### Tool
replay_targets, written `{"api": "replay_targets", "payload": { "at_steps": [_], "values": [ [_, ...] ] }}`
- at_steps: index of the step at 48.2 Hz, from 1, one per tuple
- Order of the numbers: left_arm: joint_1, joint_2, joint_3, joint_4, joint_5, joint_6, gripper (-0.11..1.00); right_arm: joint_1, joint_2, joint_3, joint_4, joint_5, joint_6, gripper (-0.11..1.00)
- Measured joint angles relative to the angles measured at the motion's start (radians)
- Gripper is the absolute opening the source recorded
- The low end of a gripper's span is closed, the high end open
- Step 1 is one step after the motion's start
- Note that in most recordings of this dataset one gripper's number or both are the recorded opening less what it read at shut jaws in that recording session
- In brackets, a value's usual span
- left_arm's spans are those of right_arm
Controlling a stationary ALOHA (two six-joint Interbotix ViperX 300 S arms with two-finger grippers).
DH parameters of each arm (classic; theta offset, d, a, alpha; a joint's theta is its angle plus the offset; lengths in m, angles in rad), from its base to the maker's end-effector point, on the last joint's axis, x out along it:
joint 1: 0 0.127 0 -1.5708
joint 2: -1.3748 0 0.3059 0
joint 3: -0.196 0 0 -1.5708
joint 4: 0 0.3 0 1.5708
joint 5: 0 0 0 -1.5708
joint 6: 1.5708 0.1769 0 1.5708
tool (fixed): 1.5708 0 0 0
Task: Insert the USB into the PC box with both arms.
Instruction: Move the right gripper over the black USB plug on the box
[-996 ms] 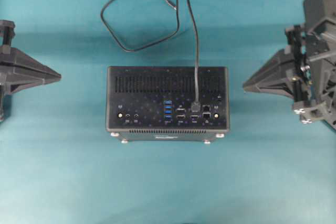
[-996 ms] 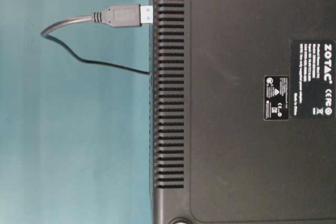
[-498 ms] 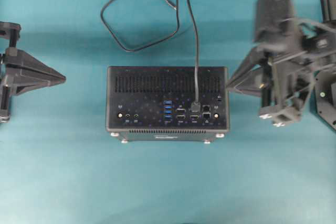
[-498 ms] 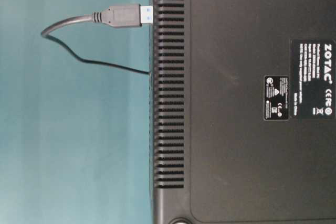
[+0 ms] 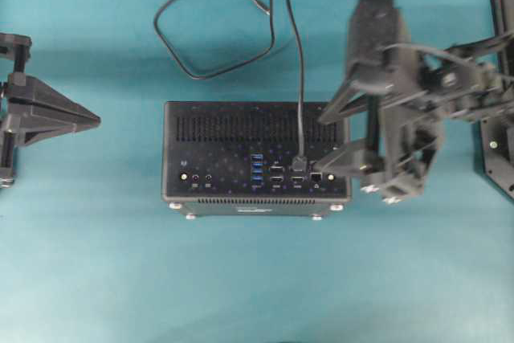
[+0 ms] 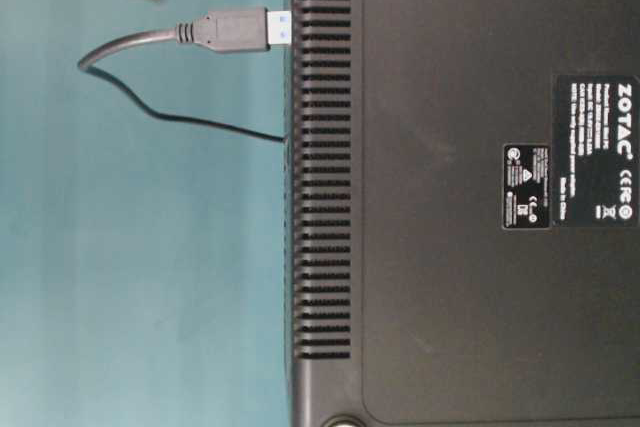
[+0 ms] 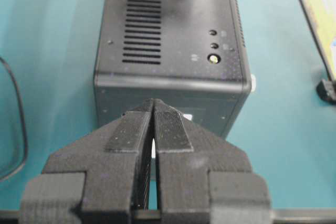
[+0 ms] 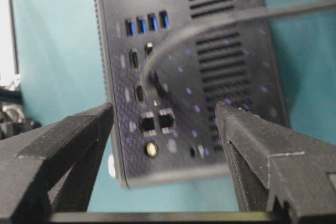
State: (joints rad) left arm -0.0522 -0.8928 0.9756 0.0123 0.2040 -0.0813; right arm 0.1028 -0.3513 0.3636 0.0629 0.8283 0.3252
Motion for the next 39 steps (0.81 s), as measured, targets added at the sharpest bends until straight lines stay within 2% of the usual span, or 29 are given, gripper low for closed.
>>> {"api": "replay_targets", "payload": {
  "at_steps": [9, 39],
  "values": [
    [0.0, -0.002, -0.003, 0.0, 0.0, 0.0, 0.0, 0.014, 0.044, -0.037, 0.0, 0.009, -0.002, 0.82],
    [-0.003, -0.003, -0.002, -0.002, 0.0, 0.0, 0.0, 0.014, 0.114, -0.035, 0.0, 0.014, -0.017, 0.79]
  ]
}}
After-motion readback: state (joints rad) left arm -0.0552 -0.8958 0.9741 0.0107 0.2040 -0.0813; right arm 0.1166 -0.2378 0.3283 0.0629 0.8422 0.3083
